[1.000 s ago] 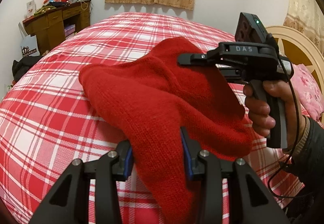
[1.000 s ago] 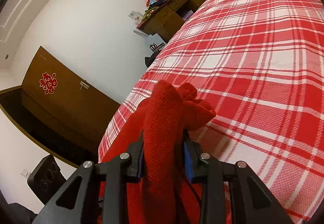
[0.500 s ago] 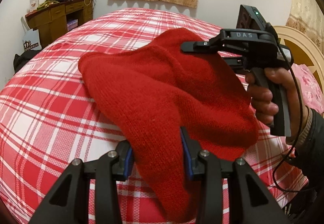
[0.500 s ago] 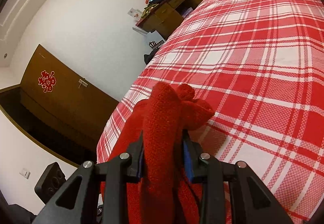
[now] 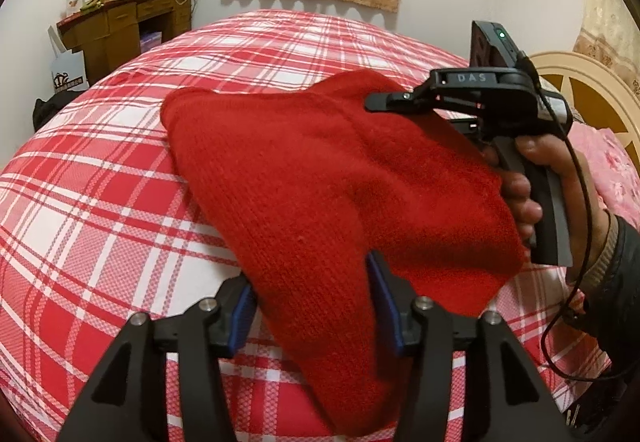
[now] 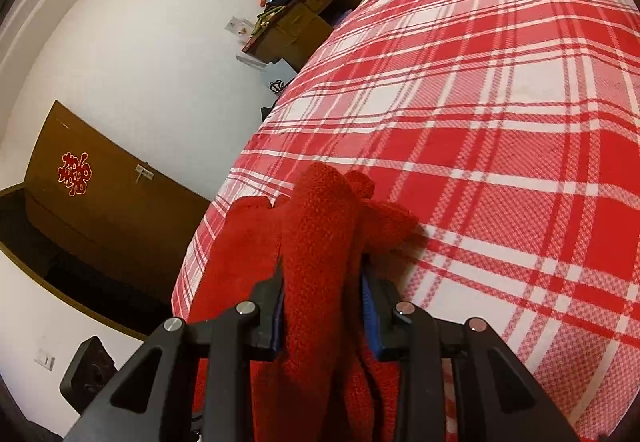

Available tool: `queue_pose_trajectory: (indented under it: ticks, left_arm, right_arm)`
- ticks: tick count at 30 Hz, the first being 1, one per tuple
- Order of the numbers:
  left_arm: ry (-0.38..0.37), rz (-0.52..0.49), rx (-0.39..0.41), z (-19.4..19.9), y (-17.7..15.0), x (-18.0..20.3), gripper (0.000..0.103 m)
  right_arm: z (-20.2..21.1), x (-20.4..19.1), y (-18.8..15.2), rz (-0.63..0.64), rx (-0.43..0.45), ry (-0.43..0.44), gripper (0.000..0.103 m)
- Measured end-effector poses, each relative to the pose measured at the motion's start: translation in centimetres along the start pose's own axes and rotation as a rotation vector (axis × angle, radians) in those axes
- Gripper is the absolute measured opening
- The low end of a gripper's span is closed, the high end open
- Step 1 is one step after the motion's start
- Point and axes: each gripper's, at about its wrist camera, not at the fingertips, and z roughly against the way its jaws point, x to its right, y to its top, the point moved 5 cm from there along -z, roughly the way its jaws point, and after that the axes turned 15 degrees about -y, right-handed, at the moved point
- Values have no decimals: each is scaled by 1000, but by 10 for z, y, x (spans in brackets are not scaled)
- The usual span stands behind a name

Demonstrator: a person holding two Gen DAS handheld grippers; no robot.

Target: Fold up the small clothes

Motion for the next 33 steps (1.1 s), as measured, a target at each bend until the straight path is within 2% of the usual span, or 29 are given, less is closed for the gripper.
queue_pose_trajectory:
  ticks: [1,3,11,15,17,20,22,24,26,27,29,30,33]
  left_arm:
    - [5,-2,-2,0,0,1,58]
    - [19,-6,-11,-1,-2,1,68]
    - [4,4,-42,6,-7,7,72]
    - [7,-8,8,32,3,10,73]
    - [32,-7,67,47,13,6,81]
    - [79,7,140,55,27,-5,90]
    - [107,20,140,46,33,-14,91]
    - [132,32,121,33,34,-21,91]
    - [180,34,84,19,32,-27,91]
    - [186,35,68,12,29,-28,91]
    - [200,41,30,3,21,-31,92]
    - [198,37,25,2,18,-30,96]
    - [235,31,44,3,11,-29,101]
  right_arm:
    - [-1,1,0,-2,-3,-3,33]
    - [-2,3,-1,-4,-8,-12,33]
    - [-5,13,-3,-19,-26,-13,34]
    - [18,3,-1,38,38,-44,38]
    - [38,-5,-2,72,94,-51,42]
    - [72,-20,-8,106,179,-20,54]
    - [87,-35,-18,135,197,32,58]
    - [88,-50,-33,177,171,75,60]
    - [77,-57,-50,198,99,109,60]
    - [70,-56,-57,201,79,100,60]
    - [56,-43,-63,196,64,-9,60]
    - [47,-29,-65,161,45,-52,59]
    - [46,-13,-64,72,50,24,59]
